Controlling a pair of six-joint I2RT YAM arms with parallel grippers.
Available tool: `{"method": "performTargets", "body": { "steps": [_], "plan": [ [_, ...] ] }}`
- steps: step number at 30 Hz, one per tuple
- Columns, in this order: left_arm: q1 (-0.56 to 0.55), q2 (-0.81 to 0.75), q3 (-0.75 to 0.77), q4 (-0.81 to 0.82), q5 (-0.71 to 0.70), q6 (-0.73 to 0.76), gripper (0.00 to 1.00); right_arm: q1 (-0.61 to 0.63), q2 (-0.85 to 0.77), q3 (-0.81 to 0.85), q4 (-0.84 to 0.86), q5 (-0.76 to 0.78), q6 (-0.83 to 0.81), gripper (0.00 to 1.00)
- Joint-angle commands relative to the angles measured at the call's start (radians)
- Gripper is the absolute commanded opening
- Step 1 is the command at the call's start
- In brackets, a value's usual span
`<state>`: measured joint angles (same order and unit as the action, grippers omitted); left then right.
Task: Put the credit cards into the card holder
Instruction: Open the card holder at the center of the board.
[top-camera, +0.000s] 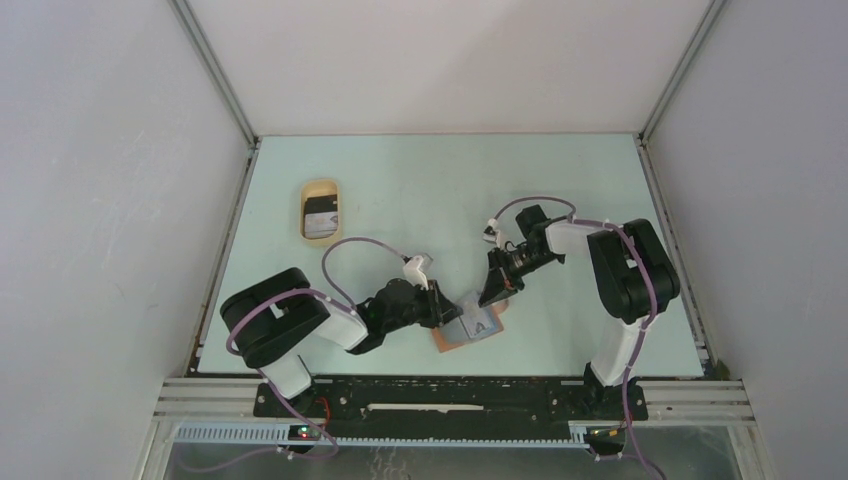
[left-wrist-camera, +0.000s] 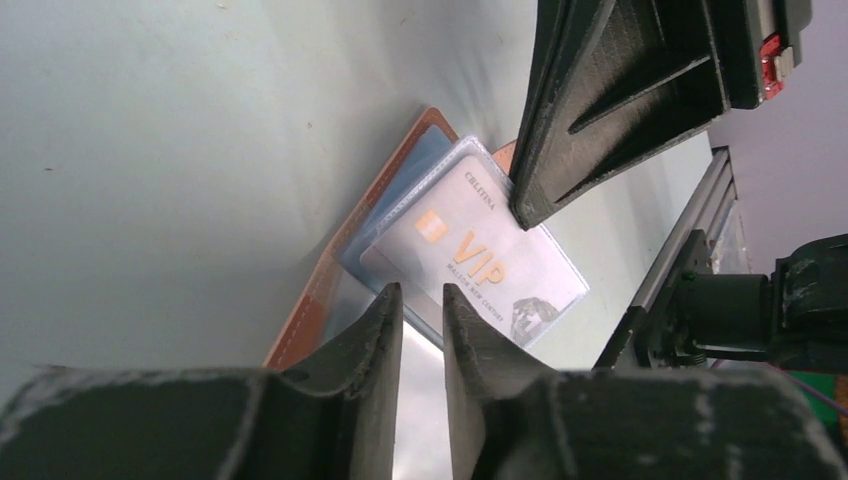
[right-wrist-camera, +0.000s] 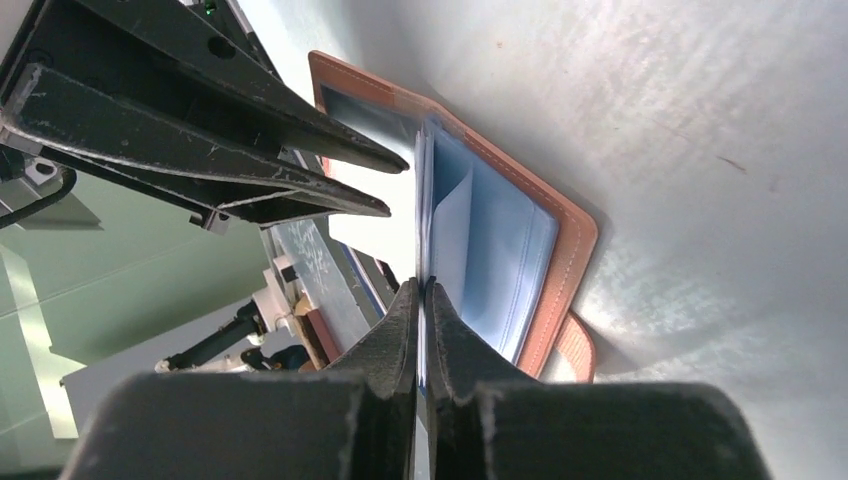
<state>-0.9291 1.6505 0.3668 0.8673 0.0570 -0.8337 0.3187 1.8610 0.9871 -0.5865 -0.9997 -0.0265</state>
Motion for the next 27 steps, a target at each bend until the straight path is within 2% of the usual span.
{"method": "performTargets", "body": {
  "steps": [1, 8, 16, 27],
  "plan": [
    [0.007, -0.025, -0.025, 0.070, 0.002, -0.019, 0.30, -0.024, -0.035, 0.024, 0.023, 0.028, 0.016, 0.04],
    [0.007, -0.028, -0.026, 0.094, 0.021, -0.044, 0.47, -0.041, -0.089, 0.011, 0.049, 0.037, 0.022, 0.02],
    [0.007, -0.004, -0.023, 0.138, 0.044, -0.077, 0.63, -0.043, -0.084, 0.004, 0.067, -0.033, 0.052, 0.02],
    [0.007, 0.076, -0.009, 0.240, 0.075, -0.133, 0.82, -0.015, -0.048, 0.005, 0.077, -0.112, 0.059, 0.13]
  ]
}}
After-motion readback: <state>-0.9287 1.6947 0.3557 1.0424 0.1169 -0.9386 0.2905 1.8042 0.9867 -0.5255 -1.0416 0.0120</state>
